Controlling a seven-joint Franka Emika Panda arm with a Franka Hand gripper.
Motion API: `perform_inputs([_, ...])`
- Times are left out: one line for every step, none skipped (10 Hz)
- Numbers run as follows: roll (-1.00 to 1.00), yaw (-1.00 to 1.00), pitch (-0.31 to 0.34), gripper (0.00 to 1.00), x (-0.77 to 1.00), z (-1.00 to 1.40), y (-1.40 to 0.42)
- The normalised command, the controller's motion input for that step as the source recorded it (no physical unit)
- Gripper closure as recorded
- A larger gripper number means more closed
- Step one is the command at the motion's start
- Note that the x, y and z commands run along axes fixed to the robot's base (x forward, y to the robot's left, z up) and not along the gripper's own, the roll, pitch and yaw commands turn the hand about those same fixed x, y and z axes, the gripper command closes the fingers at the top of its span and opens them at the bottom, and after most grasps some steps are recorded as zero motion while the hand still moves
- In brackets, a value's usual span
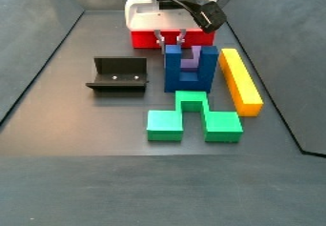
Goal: Pick up the purple object. Move up. Place the purple object on the fixture. Regrasp the purple object. Move to above the board. Insert the purple object.
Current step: Pick up the purple object, then move up, then place the purple object on the fixture.
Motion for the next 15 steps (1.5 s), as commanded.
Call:
perform_inputs([0.00, 0.00, 0.000, 1.00, 0.00, 0.00, 0.00])
perform_inputs([0.00, 0.00, 0.000, 1.00, 0.00, 0.00, 0.00])
perform_inputs([0.00, 0.00, 0.000, 1.00, 0.00, 0.00, 0.00])
perform_inputs([0.00, 0.00, 0.000, 1.00, 0.00, 0.00, 0.00])
perform_inputs([0.00, 0.00, 0.000, 1.00, 0.00, 0.00, 0.00])
perform_inputs([0.00, 0.00, 0.000, 1.00, 0.00, 0.00, 0.00])
perform_inputs([0.00, 0.00, 0.000, 1.00, 0.00, 0.00, 0.00])
perform_inputs([0.00, 0.00, 0.000, 1.00, 0.00, 0.00, 0.00])
perform_inputs([0.00, 0.00, 0.000, 1.00, 0.00, 0.00, 0.00])
perform_inputs([0.00, 0.00, 0.000, 1.00, 0.00, 0.00, 0.00])
perform_inputs([0.00, 0.00, 0.000, 1.00, 0.00, 0.83, 0.00])
perform_inputs([-0.01, 0.04, 0.017, 1.00, -0.02, 0.80, -0.04])
perform_inputs([-0.03, 0.05, 0.050, 1.00, -0.06, 0.68, -0.04])
perform_inputs([-0.08, 0.01, 0.034, 1.00, 0.00, 0.21, 0.00])
perform_inputs([-0.11, -0.01, -0.006, 1.00, 0.00, 0.00, 0.00])
